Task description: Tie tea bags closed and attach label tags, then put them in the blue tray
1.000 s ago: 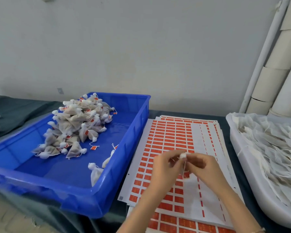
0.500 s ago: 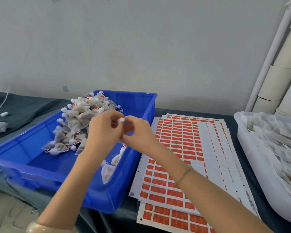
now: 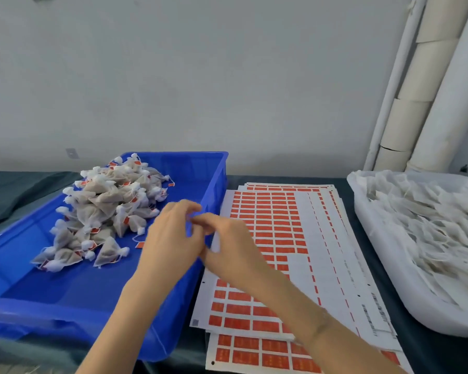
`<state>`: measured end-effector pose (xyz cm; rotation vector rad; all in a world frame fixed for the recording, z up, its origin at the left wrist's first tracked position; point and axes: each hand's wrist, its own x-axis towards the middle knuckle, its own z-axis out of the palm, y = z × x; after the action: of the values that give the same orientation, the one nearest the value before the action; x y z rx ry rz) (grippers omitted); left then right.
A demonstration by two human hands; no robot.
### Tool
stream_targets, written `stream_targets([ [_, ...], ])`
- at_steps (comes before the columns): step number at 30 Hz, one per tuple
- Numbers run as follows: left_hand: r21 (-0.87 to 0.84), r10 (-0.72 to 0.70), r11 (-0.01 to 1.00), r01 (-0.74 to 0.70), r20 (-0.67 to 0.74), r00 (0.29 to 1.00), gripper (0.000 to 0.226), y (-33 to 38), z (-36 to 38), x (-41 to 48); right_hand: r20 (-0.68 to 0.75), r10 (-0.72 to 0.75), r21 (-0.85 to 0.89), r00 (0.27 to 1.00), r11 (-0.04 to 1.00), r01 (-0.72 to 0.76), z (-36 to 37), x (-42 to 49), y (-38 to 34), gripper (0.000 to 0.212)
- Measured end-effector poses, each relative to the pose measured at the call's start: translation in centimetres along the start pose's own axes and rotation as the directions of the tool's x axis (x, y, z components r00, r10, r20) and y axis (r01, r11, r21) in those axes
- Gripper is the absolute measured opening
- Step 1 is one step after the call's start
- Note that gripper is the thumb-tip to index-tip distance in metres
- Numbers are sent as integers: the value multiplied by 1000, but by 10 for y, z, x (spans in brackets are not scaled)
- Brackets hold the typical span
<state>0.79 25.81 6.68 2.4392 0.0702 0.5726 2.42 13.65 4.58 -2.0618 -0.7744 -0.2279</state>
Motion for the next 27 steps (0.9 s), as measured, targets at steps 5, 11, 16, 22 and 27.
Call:
stream_targets([
  [5, -236, 249, 947, -217, 114, 962, 25, 85, 46, -21, -207, 161, -229, 965, 951, -208, -97, -67, 26, 42],
  [11, -450, 562, 796, -404, 301, 771, 19, 177, 136, -38, -515, 373, -474, 772, 627, -619, -221, -151, 74, 34],
  [16, -439, 675, 738, -513, 485, 556, 39, 236, 206, -48, -486, 650, -517, 584, 325, -792, -258, -198, 102, 47],
  [22, -254, 604, 737, -627, 663, 442, 31, 257, 247, -55, -489, 709, -414, 509, 325, -850, -263, -215, 113, 8],
  [27, -298, 633, 751, -589, 579, 514, 23, 258, 249, -53, -529, 607, -517, 593, 323, -792, -261, -214, 115, 9],
])
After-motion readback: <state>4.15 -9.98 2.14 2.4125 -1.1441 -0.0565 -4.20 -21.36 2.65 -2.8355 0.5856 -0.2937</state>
